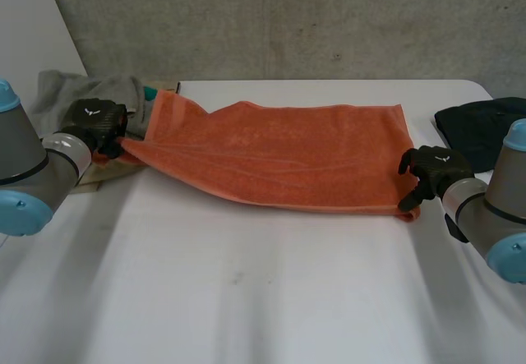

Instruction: Fold the laundry.

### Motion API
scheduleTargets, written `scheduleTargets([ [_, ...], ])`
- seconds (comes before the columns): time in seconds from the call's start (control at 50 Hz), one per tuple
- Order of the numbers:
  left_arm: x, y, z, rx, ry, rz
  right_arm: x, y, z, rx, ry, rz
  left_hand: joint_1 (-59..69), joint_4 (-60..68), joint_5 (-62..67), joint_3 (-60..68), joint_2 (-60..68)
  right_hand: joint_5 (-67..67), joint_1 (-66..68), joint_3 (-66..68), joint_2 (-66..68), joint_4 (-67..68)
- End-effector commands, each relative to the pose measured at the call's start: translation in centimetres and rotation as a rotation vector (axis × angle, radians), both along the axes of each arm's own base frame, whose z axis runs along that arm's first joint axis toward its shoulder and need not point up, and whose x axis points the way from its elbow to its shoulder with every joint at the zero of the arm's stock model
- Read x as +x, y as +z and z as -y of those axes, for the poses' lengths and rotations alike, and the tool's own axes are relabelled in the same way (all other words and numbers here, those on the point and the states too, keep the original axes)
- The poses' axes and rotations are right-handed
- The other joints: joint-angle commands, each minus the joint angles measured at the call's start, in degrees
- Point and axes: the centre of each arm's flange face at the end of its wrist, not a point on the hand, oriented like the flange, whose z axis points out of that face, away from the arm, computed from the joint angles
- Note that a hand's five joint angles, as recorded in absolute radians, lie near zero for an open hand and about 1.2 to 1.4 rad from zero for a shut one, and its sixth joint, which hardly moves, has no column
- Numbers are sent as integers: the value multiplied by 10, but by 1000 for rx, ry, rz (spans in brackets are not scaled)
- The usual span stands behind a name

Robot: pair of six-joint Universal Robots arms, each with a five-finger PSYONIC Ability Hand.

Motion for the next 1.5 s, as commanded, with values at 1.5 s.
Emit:
scheduleTargets([
  [1.5,-9,-5,-56,474,-16,288,-14,30,14,-255,223,-714,135,114,137,119,114,469,438,452,452,448],
])
